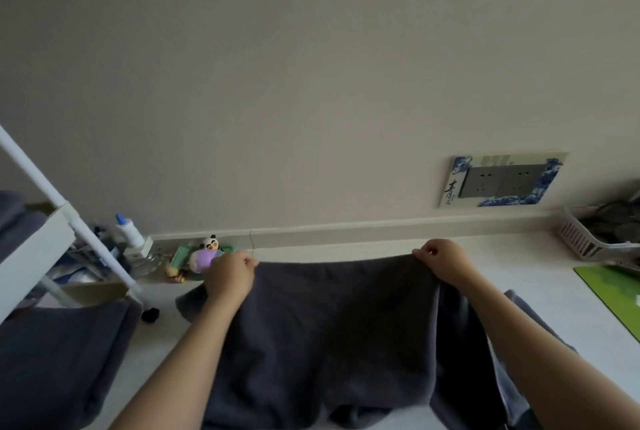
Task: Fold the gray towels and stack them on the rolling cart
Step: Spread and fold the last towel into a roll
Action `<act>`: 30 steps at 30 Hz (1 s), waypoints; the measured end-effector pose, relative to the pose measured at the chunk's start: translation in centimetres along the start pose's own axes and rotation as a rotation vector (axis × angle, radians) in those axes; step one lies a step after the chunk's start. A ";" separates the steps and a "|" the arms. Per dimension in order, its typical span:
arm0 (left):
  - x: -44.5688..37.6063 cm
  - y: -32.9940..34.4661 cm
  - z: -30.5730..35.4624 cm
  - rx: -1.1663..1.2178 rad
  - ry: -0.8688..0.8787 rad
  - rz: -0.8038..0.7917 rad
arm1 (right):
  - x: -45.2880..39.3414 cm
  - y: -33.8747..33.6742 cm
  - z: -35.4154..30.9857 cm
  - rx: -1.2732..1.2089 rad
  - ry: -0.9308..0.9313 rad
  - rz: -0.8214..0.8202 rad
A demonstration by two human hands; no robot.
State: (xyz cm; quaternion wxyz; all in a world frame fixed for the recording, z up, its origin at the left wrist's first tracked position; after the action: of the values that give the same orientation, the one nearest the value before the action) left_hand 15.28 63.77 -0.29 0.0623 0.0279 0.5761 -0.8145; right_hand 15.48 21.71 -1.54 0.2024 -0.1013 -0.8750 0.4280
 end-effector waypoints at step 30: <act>16.5 14.6 -3.2 0.187 -0.071 -0.579 | 9.3 17.3 3.5 0.526 -0.201 -0.365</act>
State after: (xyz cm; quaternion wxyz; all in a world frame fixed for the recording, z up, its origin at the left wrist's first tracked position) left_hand 0.83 60.79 -16.97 -0.1551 -0.1602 0.4799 -0.8485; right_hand 5.60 33.12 -14.69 0.2076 0.1555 -0.7539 0.6036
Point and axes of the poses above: each hand's wrist, its own x-axis away from the middle knuckle, its own y-axis out of the palm, z = x × y, the point moved 10 cm from there along -x, towards the middle knuckle, and after that the axes turned 14 degrees about y, right-handed, at the moved point
